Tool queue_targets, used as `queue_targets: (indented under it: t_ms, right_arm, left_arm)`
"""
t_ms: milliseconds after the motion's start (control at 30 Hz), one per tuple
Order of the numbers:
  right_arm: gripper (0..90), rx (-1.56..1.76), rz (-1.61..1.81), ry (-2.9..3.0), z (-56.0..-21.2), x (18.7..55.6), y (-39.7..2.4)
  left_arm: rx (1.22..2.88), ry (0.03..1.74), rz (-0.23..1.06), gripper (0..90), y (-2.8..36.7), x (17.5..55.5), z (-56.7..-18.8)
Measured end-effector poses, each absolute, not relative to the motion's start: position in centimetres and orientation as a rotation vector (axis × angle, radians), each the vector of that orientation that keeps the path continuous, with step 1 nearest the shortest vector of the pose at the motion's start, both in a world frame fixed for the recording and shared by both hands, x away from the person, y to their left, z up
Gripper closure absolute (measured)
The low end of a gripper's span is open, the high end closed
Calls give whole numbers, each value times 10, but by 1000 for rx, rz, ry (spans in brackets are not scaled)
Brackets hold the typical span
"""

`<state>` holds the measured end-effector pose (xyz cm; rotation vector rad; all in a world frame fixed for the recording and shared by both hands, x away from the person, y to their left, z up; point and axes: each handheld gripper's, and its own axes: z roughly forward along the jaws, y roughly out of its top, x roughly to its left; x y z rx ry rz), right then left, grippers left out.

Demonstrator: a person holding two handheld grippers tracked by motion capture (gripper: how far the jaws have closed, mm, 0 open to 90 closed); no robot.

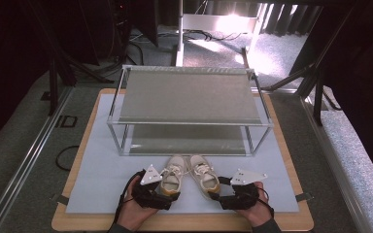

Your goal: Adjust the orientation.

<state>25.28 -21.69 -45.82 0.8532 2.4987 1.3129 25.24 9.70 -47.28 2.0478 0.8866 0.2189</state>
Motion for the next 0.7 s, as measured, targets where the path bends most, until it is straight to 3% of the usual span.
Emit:
queue_targets:
  t_ms: [700]
  right_arm:
    - [364,765,1348,2556,-461,248,-206]
  left_arm:
    - [2006,899,195,91,99,247,-466]
